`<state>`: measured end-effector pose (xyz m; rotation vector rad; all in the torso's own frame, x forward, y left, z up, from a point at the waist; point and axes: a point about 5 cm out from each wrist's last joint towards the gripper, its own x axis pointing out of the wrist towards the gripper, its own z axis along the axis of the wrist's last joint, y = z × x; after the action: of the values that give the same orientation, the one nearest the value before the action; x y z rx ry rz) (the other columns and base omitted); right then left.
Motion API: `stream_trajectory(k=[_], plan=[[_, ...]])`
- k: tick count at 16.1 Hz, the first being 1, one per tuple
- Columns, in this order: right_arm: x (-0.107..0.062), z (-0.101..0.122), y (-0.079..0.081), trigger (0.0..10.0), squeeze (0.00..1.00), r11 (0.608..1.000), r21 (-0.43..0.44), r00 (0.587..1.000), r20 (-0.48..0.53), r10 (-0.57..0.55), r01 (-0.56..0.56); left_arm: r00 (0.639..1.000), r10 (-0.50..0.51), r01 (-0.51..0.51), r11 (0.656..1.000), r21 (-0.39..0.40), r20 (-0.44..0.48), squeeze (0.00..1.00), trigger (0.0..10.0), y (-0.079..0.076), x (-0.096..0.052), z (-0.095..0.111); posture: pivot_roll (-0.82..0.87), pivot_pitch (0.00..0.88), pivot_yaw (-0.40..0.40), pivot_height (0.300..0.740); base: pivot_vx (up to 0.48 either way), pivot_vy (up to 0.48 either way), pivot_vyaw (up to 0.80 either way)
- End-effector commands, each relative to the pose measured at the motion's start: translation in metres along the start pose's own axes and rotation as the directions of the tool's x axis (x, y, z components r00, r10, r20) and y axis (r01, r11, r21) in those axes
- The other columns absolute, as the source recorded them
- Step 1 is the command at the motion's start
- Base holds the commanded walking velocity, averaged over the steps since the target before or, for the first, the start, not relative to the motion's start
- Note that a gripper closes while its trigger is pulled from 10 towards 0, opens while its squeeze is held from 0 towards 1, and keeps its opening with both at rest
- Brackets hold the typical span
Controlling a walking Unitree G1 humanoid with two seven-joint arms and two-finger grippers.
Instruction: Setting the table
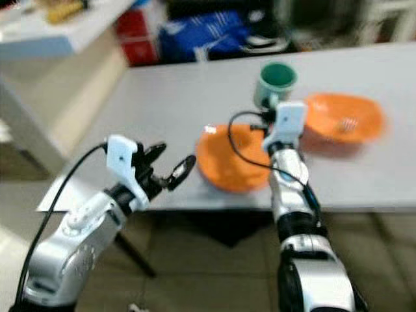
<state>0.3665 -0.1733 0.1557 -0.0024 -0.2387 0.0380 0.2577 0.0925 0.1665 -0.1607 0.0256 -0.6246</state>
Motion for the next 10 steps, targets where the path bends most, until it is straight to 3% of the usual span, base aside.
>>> stream_trajectory(k=[1, 5, 10], plan=[[0.006, 0.007, 0.018, 10.0, 0.00, 0.998, 0.012, 0.998, 0.019, 0.054, -0.054, 1.000, 0.023, -0.023, 0.999, 0.031, -0.001, 0.00, 10.0, 0.007, -0.001, 0.003, -0.22, 0.010, 0.116, 0.740, 0.480, 0.000, 0.00], [0.005, 0.003, 0.023, 10.0, 0.00, 0.997, 0.009, 0.997, -0.004, 0.075, -0.075, 1.000, 0.012, -0.012, 0.999, 0.052, -0.006, 0.00, 10.0, 0.006, 0.001, 0.004, -0.22, 0.010, 0.119, 0.740, 0.480, 0.000, 0.00], [0.006, -0.002, 0.040, 10.0, 0.00, 0.991, 0.012, 0.990, -0.050, 0.135, -0.135, 1.000, 0.016, -0.016, 0.999, 0.048, 0.000, 0.00, 10.0, 0.007, 0.001, 0.005, -0.22, 0.013, 0.121, 0.740, 0.000, 0.000, 0.00]])
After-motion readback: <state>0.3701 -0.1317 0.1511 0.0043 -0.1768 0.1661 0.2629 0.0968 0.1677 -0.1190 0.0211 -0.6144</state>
